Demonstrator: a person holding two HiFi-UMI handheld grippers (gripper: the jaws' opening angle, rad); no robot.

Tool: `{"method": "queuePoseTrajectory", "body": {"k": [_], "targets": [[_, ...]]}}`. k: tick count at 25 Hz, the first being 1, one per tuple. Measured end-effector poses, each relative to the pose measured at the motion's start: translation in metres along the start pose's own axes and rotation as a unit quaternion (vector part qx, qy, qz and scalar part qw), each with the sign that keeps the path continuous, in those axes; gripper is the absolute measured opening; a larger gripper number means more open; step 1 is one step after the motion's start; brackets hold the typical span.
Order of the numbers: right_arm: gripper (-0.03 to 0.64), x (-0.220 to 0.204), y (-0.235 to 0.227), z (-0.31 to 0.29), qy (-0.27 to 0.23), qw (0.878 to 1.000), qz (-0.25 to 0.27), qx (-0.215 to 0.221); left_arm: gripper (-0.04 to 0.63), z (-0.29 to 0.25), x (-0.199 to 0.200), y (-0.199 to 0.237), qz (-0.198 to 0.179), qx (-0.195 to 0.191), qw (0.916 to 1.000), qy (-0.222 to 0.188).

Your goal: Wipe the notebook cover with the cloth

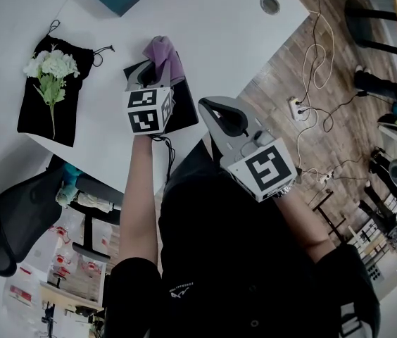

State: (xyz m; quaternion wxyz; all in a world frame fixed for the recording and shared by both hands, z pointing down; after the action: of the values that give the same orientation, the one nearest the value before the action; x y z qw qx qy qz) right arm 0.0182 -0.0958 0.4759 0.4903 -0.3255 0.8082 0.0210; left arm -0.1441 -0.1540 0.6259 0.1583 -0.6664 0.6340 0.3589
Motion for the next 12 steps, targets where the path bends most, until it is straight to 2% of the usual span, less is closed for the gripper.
{"method": "queuePoseTrajectory", "body": {"k": [4,8,12], "targets": [[0.003,0.0051,0.0029,0.0007,-0.032,0.999,0.035,0.011,0.08,0.0021,-0.0016,0.0017,0.005,0.007,1.0,0.0],[0.003,0.0031,0.0062,0.0003,-0.023,0.998,0.054,0.015,0.08,0.0026,-0.0022,0.0042,0.01,0.009,0.9999,-0.003],[0.003,-0.0026,0.0103,0.0015,-0.01,1.0,0.014,-0.003,0.08,0.0023,-0.0038,0.003,0.011,0.01,0.9999,-0.005]]}}
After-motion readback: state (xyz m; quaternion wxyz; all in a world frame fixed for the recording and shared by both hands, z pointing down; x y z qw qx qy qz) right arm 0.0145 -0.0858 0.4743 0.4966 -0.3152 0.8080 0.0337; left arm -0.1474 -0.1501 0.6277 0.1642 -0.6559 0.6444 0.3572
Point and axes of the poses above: the fingertips, and each gripper's own axes: z backward along the fingers, y to its left, x out of its top, the point moved 8 cm from there along z, backward along the fingers, and after that the axes turned 2 degrees about x, right-handed, at the moved point
